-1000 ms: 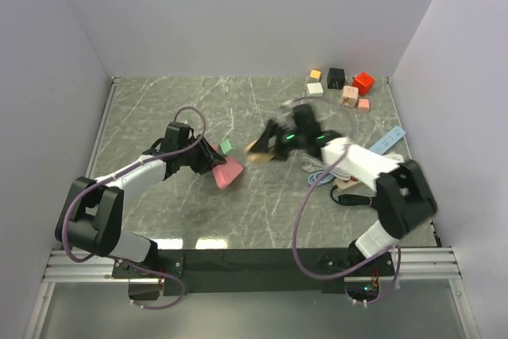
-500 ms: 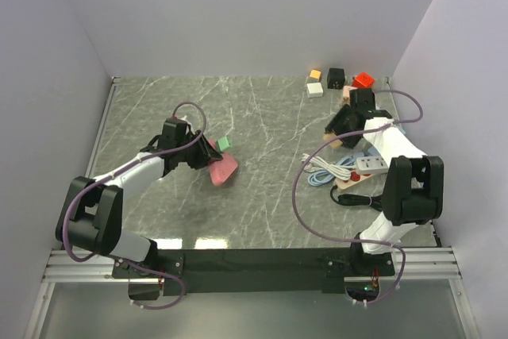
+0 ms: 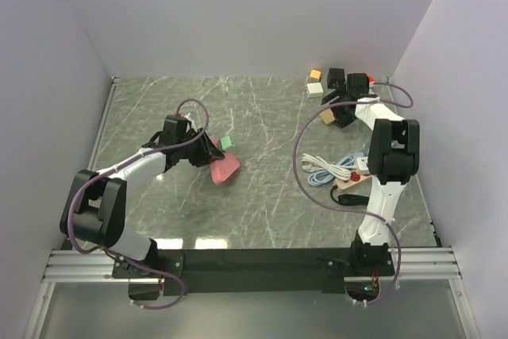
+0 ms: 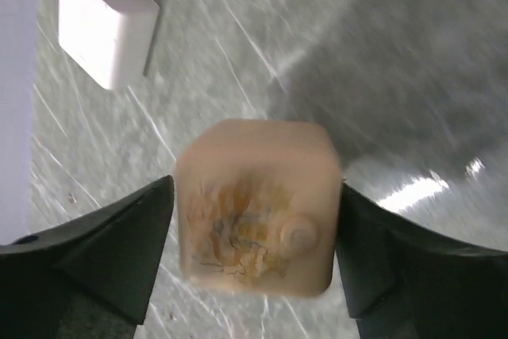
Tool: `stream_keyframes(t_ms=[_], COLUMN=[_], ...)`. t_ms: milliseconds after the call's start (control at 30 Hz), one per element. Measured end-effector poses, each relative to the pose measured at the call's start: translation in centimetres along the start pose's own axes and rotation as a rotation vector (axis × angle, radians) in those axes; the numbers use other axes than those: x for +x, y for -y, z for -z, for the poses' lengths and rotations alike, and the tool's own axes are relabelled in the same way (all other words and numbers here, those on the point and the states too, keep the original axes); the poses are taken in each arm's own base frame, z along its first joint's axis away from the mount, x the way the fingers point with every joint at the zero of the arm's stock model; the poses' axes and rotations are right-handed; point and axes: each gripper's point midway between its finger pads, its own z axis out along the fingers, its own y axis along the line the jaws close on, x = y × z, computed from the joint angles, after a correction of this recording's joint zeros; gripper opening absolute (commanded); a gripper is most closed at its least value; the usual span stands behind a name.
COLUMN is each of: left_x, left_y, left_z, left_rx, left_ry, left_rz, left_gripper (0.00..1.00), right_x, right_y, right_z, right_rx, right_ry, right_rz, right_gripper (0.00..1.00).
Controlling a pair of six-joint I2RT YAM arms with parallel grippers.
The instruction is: Pull the plug off the socket
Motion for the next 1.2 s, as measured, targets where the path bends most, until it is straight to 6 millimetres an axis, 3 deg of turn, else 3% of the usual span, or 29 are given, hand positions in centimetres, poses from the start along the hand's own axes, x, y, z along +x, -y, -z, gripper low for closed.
stream_keyframes(t_ms=[133, 267, 367, 467, 533, 600, 667, 800, 867, 967, 1100, 1200], left_x=[0.3, 0.6, 0.7, 1.1, 1.4, 1.8, 2.4, 3.2, 3.6, 4.1, 4.6, 4.8], left_y=[0.2, 0.4, 0.5, 0.9, 1.3, 1.8, 2.3, 3.3, 3.7, 4.0, 4.3, 4.5], left_z=[-0.1, -0.1, -0.2, -0.5, -0.8, -1.1, -1.4, -2.0, -2.1, -2.2, -2.3, -2.3], left_rx=[0.009, 0.02, 0.028, 0.038, 0.048, 0.058, 0.071, 0.091, 0.097, 0.104, 0.111, 0.112], left_ry=[-0.012, -0.027, -0.034, -0.049, -0.064, -0.08, -0.1, -0.13, -0.141, -0.155, -0.167, -0.172], left_rz=[-0.005, -0.008, -0.01, -0.019, -0.029, -0.04, -0.052, -0.075, -0.083, -0.092, -0.099, -0.1], left_gripper=[0.01, 0.01, 0.0, 0.0, 0.0, 0.01, 0.01, 0.01, 0.01, 0.01, 0.01, 0.0], right_x=[-0.8, -2.3, -3.4, -3.9, -3.0, -0.4, 4.5, 16.0, 19.9, 24.0, 27.5, 30.0], right_y=[-1.7, -3.8, -4.5, -5.7, -7.2, -8.4, -9.4, -8.9, -7.7, -6.2, -6.0, -6.0], right_z=[-1.3, 0.2, 3.8, 9.0, 12.9, 15.5, 16.8, 16.5, 16.1, 16.0, 16.3, 16.2], right_rx=[-0.052, -0.143, -0.2, -0.264, -0.347, -0.416, -0.481, -0.545, -0.538, -0.524, -0.536, -0.541], right_ry=[0.0, 0.031, 0.065, 0.097, 0.101, 0.071, -0.008, -0.25, -0.342, -0.437, -0.498, -0.548], right_rz=[-0.061, -0.099, -0.094, -0.032, 0.064, 0.173, 0.33, 0.594, 0.664, 0.742, 0.805, 0.835], right_gripper=[0.93, 0.95, 0.96, 0.96, 0.97, 0.97, 0.97, 0.97, 0.97, 0.97, 0.95, 0.86])
